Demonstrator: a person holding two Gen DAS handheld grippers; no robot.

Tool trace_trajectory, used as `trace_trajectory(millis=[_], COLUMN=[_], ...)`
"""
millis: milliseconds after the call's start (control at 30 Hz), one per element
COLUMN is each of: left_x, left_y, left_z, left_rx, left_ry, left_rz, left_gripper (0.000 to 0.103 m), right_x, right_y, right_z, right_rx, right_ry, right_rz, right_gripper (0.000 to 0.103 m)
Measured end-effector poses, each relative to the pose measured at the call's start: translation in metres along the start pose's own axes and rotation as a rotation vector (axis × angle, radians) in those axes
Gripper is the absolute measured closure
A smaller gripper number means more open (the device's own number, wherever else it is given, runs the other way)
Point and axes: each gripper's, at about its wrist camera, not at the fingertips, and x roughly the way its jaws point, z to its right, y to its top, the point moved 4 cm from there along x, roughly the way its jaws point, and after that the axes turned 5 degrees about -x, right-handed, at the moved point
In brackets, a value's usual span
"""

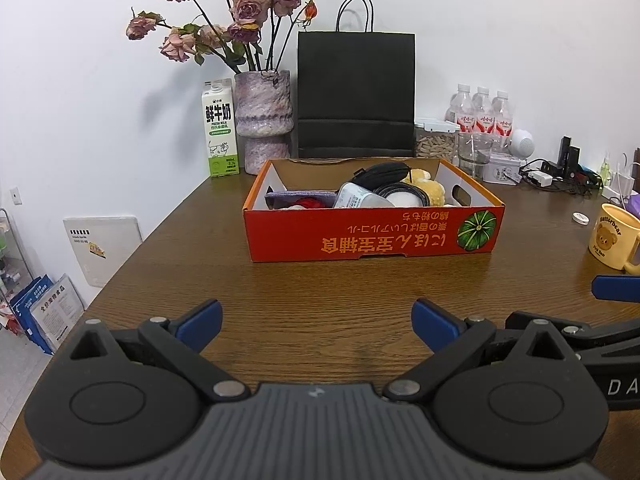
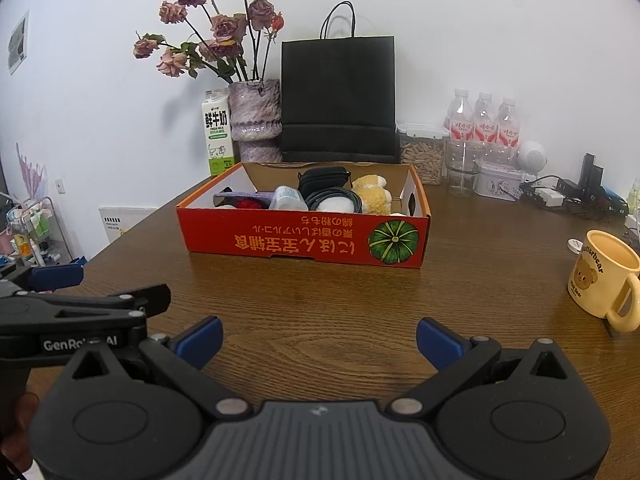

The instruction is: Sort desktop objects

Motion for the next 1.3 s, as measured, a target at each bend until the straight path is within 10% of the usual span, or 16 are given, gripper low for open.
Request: trace_trajectory(millis=[1300], left_x=[0.0016], left_y=[-0.0028], left_z=[0.0], left_rx=[-0.005], left_ry=[0.001], left_rz=[-0.006], left_gripper=[0.0], right_x=[-0.0013], right_y=[-0.0007], right_z=[0.0026], right_rx=[-0.001], right_ry=[-0.003], right_rz=[-0.002], right_gripper=[0.0])
